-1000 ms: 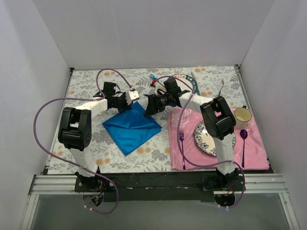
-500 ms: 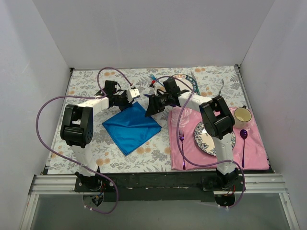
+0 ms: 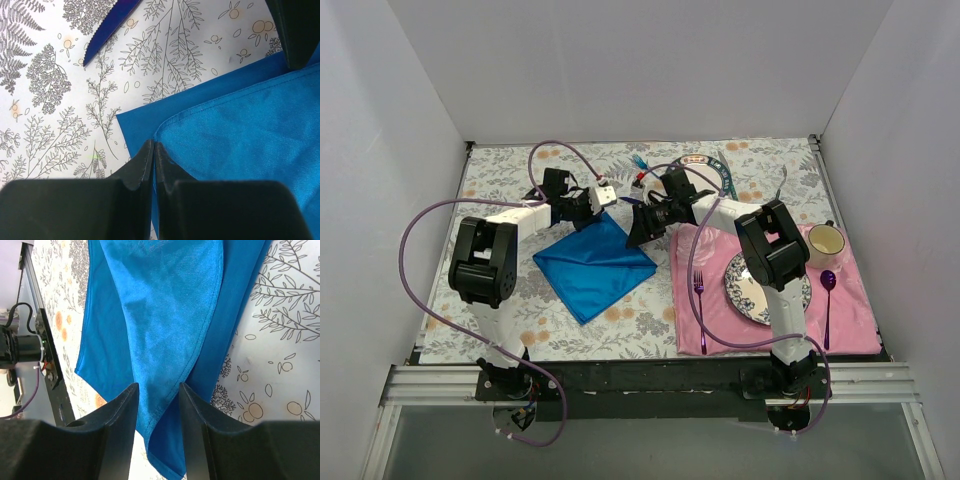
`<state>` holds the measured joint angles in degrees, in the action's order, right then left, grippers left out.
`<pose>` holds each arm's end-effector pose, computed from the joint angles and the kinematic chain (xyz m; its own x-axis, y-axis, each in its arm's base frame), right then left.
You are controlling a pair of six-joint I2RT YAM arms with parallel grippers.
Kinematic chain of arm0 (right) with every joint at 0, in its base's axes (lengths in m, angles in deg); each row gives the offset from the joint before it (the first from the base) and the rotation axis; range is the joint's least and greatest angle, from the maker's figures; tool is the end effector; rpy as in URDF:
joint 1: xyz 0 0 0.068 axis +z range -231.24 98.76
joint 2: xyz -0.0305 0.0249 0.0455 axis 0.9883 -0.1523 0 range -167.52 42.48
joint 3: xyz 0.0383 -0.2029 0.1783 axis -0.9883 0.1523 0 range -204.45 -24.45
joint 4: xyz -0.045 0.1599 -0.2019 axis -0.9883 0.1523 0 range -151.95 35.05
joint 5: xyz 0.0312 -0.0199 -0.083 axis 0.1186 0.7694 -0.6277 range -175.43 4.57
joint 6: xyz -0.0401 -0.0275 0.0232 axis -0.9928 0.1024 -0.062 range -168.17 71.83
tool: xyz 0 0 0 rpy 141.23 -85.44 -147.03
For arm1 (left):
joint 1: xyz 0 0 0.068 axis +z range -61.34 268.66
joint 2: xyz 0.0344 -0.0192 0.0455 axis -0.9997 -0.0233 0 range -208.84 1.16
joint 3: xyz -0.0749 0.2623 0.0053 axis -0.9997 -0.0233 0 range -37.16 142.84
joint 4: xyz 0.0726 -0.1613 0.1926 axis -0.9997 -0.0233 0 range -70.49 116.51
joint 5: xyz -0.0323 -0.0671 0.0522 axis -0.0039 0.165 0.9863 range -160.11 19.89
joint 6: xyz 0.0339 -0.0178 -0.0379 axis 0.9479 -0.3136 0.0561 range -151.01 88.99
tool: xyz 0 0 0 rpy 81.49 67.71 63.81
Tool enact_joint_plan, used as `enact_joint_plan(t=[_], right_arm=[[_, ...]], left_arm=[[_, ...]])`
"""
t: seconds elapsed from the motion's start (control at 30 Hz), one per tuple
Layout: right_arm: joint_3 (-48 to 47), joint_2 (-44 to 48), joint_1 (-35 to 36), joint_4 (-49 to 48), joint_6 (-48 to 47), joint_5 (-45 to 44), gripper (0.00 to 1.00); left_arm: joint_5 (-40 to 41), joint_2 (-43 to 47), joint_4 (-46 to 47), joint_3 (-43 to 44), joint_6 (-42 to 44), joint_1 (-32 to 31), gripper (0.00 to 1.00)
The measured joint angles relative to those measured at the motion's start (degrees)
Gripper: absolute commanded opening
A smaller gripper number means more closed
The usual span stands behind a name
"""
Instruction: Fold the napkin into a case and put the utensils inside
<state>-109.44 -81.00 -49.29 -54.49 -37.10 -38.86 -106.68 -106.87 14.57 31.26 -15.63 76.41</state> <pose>0.3792 0.2671 0.1574 -0.7507 -0.3126 -0.5821 -0.6603 0.3833 0.6458 0.3792 -0.1039 0.1743 -0.5966 0.3476 -0.7234 0.7165 0.6367 -0.2849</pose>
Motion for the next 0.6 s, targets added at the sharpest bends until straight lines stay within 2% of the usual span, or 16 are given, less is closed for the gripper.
enact_joint_plan(t=[0.13,0.23,0.6], right_arm=[[0.3,0.0,0.0,0.2,-0.2,-0.1,0.45],[0.4,0.0,0.0,0.2,-0.2,0.0,0.36],[1.6,0.2,0.0,1.7,-0.9,-0.2,0.41]], left_arm=[[0.1,-0.6,0.2,0.0,0.0,0.0,0.0],[0.1,-0.6,0.4,0.0,-0.2,0.0,0.0],[1.1,-1.2,2.1,0.0,-1.3,0.0,0.0]])
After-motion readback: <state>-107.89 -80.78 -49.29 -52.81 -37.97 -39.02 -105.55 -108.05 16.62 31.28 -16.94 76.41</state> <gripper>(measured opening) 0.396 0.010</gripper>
